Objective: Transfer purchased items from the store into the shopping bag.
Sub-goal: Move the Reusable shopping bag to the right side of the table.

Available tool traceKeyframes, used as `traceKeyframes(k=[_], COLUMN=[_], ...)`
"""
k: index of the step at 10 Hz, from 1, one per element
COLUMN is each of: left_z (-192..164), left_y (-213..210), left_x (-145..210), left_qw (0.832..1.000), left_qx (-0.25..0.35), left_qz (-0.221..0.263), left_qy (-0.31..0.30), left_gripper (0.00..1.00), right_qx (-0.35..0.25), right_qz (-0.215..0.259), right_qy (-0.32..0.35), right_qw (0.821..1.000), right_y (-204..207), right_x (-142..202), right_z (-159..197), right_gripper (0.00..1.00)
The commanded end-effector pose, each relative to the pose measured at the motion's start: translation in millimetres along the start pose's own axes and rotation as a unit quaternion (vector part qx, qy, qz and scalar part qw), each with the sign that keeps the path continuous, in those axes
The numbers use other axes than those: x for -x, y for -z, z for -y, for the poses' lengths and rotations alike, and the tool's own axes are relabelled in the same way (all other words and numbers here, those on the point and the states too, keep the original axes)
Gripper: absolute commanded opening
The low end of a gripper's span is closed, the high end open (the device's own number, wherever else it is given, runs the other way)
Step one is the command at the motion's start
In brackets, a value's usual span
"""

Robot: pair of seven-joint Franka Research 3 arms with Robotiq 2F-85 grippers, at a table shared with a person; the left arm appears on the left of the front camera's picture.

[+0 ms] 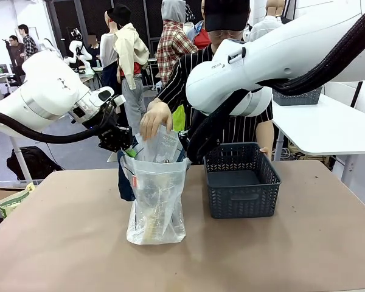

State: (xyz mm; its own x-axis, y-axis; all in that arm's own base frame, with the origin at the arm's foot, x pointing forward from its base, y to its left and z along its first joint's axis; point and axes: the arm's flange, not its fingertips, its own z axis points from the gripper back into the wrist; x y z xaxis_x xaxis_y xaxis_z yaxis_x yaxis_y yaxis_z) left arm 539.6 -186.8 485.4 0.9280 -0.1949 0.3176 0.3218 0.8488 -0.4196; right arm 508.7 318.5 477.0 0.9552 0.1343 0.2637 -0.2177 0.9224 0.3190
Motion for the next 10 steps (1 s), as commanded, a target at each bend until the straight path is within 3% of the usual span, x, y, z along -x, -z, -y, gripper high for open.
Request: traceKeyframes(k=[1,10], left_z=[0.0,0.0], left_y=[-1.3,-1.3], left_x=[-1.5,-1.5], left_qw=[1.000,1.000], left_qx=[-0.003,-0.003], left_qz=[-0.003,-0.003], left_qy=[-0.001,-0.001], left_gripper=[0.00,0.00], right_qx=[-0.006,-0.006], right_qz=[0.000,0.000], right_qy=[0.005,0.005], right_qw=[1.000,1.000], right_y=[-0.5,-0.5], right_x=[0.2,0.2], right_z=[-0.4,-0.4], right_gripper=[0.00,0.00])
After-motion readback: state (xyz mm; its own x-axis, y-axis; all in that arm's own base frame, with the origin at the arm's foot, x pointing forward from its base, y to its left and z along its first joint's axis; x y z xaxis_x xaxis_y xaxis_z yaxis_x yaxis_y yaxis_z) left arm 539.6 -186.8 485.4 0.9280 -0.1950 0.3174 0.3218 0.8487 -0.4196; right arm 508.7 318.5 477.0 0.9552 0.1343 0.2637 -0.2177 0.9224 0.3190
